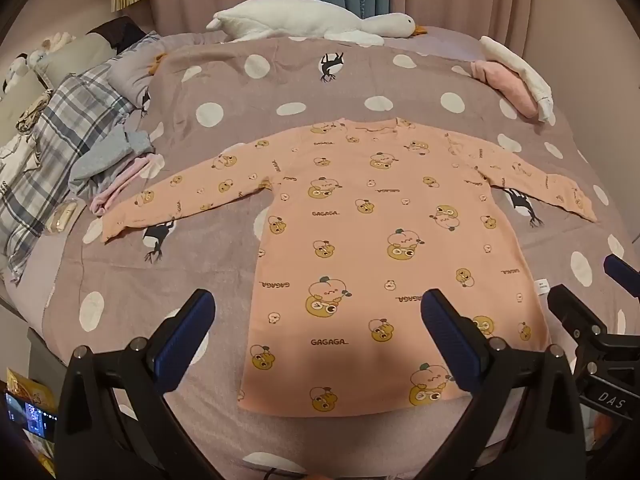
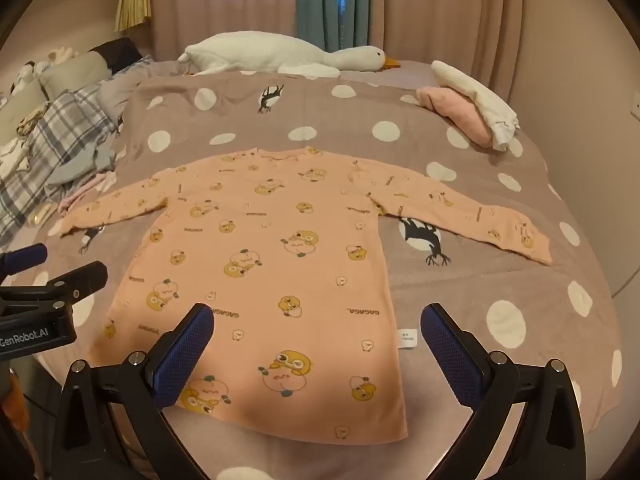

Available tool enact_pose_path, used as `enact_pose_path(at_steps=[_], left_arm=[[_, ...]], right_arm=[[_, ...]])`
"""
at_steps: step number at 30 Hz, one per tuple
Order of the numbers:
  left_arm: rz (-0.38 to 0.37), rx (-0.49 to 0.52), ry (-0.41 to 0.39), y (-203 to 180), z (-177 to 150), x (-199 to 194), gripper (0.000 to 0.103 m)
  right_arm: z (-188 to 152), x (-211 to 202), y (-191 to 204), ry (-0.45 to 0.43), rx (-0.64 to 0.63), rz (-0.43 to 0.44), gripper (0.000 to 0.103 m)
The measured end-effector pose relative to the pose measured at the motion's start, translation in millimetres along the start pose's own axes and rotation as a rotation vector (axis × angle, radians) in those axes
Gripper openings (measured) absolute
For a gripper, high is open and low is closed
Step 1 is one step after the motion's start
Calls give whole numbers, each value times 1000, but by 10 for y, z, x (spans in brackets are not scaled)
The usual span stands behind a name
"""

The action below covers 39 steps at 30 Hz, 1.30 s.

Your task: Fold small clothes

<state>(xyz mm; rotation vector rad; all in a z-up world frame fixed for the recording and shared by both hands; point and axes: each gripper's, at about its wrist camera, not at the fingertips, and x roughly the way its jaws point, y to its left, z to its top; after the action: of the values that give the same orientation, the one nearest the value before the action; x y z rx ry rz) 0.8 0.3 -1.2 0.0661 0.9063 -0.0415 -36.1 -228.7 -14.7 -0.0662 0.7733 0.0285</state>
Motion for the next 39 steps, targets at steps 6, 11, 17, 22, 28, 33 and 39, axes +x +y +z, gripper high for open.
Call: enact_pose_path(at_steps=[6,11,17,22,28,33,39], left_arm=[[-3,5,-17,19,11,-43,103],[-2,1,-23,19,13,-41,103],[-2,5,-26,15,10,-52,103],[-3,8,-23,-5,25,-52,103],[-3,16,-23,-32,44,-46,103],[-1,19,-20,-48,53,-41,103],[-4,19,-21,-43,48,-38,103]], right_arm=[[15,-24,13,1,-2,2,102],[62,-21,17,0,-4,5,102],[94,-28,4,6,-2,4,102],[33,-43,26,-8,-12,-1,102],[33,-43,27,-9,-13,-2,102],[31,-41,26,-7,-14,0,102],[26,-33,22,-7,-13,1,102]])
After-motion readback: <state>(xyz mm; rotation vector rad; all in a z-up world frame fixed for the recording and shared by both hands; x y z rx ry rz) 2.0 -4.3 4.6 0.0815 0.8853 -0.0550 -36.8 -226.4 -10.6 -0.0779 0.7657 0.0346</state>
